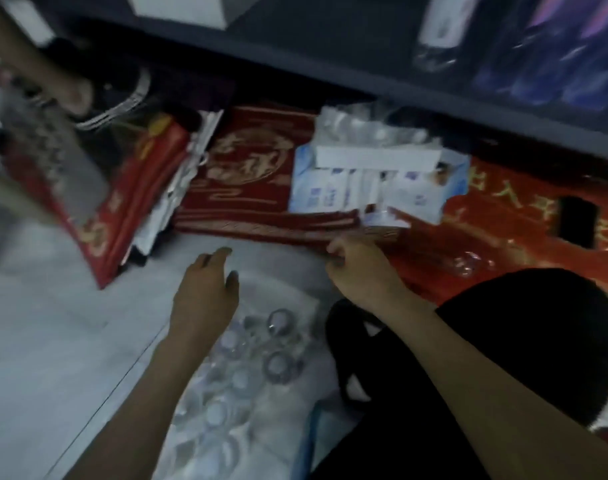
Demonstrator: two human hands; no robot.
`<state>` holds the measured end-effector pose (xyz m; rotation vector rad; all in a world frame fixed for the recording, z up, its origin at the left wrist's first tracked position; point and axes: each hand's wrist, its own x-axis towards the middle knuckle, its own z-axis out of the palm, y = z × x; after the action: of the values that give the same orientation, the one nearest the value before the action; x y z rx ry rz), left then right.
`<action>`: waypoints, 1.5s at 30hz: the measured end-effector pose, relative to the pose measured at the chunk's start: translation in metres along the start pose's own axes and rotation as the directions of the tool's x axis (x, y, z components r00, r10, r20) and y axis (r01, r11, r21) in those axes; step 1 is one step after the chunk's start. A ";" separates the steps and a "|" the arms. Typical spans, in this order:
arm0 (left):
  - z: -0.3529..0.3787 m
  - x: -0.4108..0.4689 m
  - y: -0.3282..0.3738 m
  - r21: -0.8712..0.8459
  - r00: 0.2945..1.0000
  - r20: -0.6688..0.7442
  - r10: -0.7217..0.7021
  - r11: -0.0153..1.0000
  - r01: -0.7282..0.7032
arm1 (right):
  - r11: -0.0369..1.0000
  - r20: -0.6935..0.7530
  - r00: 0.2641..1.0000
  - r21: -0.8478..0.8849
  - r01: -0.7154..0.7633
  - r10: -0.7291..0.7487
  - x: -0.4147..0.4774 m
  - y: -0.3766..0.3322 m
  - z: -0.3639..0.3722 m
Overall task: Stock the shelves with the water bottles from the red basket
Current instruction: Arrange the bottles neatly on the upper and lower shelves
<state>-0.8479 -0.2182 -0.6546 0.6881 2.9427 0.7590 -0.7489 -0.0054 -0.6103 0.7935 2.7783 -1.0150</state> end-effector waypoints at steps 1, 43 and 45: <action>-0.002 -0.013 -0.024 -0.008 0.996 0.024 -0.081 0.997 0.082 | 1.000 0.053 0.999 0.006 0.002 -0.003 0.004 -0.011 0.020; 0.131 0.016 -0.188 -0.166 0.858 0.204 -0.471 0.847 0.505 | 0.986 0.254 0.964 0.164 0.037 -0.079 0.099 -0.041 0.303; 0.117 0.019 -0.183 -0.186 0.854 0.194 -0.483 0.837 0.515 | 0.978 0.212 0.971 0.195 0.070 -0.112 0.103 -0.050 0.296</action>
<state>-0.9247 -0.3002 -0.8408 -0.0570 2.6484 0.9216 -0.8923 -0.1753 -0.8365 0.5340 2.5777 -1.3077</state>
